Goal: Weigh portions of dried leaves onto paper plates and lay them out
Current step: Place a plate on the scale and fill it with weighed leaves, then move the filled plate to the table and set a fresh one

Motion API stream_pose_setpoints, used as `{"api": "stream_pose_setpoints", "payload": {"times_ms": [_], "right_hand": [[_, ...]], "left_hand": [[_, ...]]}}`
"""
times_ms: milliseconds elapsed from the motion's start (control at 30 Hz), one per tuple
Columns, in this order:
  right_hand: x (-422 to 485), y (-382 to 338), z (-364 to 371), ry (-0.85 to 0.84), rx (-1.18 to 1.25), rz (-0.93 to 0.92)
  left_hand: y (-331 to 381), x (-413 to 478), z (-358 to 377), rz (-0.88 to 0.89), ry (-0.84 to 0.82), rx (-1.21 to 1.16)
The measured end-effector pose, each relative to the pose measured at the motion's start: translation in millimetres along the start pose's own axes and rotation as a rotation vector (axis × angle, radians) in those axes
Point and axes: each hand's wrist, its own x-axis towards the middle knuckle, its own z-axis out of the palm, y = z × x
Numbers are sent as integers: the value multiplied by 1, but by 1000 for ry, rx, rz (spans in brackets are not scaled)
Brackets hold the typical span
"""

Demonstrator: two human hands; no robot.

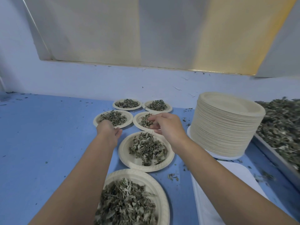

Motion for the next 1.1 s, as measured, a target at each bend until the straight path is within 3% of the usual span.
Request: {"api": "stream_pose_setpoints", "payload": {"times_ms": [233, 467, 533, 633, 733, 833, 1100], "right_hand": [[-21, -15, -37, 23, 12, -110], [-41, -32, -101, 350, -164, -445], [-44, -35, -122, 399, -273, -489], [-45, -33, -149, 437, -638, -501], [-44, -30, -169, 357, -924, -468], [-43, -28, -178, 248, -968, -452], [-37, -25, -181, 192, -1089, -519]], "left_hand": [[-13, -70, 42, 20, -283, 112], [-38, -141, 82, -8, -458, 17], [-46, -154, 88, -37, -488, -20], [-59, -167, 94, -72, -519, -53], [-70, -175, 97, -78, -526, -67], [-77, -176, 97, -80, -517, -66], [-85, -175, 91, -85, -475, -45]]}}
